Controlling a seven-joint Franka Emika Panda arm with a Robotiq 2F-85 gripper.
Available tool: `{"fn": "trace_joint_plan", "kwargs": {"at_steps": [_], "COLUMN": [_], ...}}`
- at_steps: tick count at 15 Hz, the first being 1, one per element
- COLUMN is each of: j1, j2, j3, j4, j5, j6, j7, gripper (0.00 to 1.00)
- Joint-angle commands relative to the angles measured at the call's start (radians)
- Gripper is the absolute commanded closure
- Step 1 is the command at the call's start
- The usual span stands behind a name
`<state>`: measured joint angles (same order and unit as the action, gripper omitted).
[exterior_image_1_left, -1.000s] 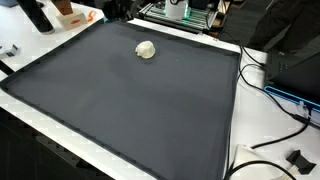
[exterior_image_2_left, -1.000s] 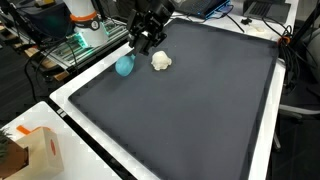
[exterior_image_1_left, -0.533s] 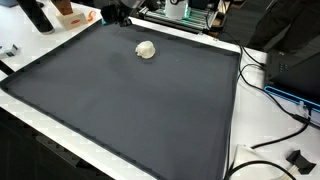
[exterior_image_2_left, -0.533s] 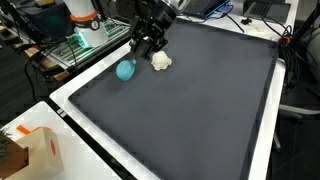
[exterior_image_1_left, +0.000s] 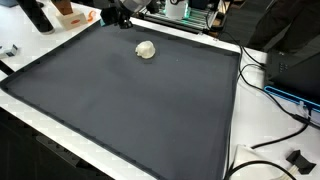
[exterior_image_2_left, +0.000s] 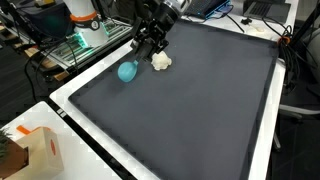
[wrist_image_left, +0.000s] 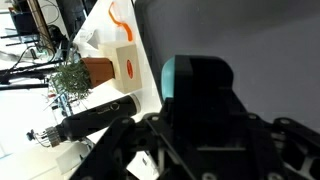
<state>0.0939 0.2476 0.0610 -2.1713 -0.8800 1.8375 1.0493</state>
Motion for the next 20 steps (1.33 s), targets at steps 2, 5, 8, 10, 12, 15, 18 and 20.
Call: {"fn": "trace_joint_plan", "kwargs": {"at_steps": [2,5,8,10,12,15,18,20], "j1": [0.014,0.014,0.013,0.011,0.01,0.01,0.008,0.006], "j2": [-0.024,-0.06,-0.102,-0.134,-0.172,-0.234,-0.302,-0.342], "j3": [-0.003,0.001,0.006,0.011,0.018,0.026,0.03,0.028], "j4": [-0.022,-0.043,-0.057,-0.068,-0.081,-0.104,-0.126,-0.136], "j5": [-0.027,-0.019,-0.006,0.001,0.016,0.04,0.071,0.109], "j6": [-0.004,0.009,0.019,0.031,0.05,0.071,0.104,0.127], "j7": [-0.024,-0.054,-0.096,-0.126,-0.167,-0.232,-0.317,-0.387], "gripper": [0.75,0.75,0.75,0.75,0.75,0.75,0.75,0.75]}}
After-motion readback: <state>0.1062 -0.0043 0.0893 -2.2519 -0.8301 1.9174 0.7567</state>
